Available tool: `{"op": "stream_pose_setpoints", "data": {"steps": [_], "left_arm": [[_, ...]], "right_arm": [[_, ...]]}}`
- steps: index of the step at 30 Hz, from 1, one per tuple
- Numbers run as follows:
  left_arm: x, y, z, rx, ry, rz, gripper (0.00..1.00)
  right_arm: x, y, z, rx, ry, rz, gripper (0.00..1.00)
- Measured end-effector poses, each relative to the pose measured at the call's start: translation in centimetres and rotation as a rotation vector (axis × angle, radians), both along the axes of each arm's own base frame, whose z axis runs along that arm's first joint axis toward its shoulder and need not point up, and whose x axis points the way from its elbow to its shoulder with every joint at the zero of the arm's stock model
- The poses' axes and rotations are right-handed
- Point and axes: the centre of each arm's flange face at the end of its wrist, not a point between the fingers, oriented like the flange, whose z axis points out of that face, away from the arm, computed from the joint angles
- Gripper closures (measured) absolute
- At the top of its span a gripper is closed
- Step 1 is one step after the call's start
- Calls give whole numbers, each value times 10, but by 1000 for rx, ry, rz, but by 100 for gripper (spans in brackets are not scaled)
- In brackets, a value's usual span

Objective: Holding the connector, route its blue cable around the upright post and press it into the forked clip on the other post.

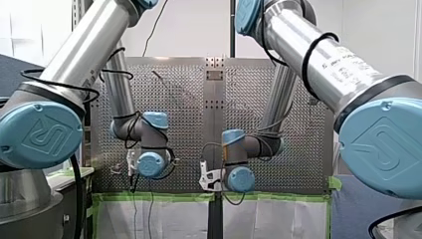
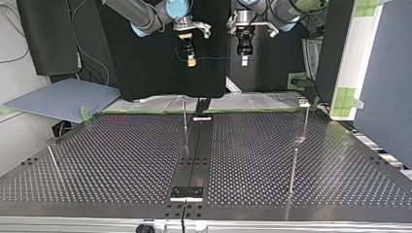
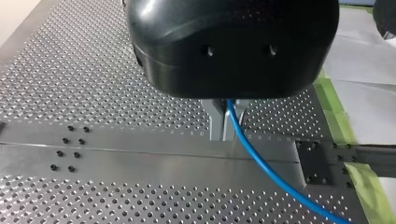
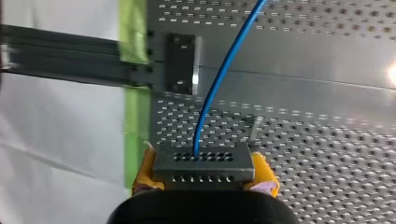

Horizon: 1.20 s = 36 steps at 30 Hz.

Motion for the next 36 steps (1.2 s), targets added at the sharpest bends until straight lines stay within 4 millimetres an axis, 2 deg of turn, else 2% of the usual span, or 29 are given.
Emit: {"op": "stream_pose_setpoints", "data": {"steps": [3,8,12,17,23,26,36], "left_arm": [[2,-9,7,-12,-10,0,92],[5,-30,31,-35,-47,0,89],[10,-43,52,-34,-75,13,89],[26,-47,81,-41,-110,66,89],[42,-42,112,-55,-137,139,89],[47,-35,121,-54,-137,159,89],[67,-10,124,-13,-92,169,89]], "right_arm": [[0,-11,3,-10,-26,-29,100],[0,-43,28,-34,-99,-99,100],[-1,-54,47,-33,-146,-119,100],[-1,-62,69,-22,-186,-112,100],[5,-75,101,-34,-208,-89,100],[8,-82,118,-45,-220,-85,100],[18,-103,179,-90,-254,-33,100]]}}
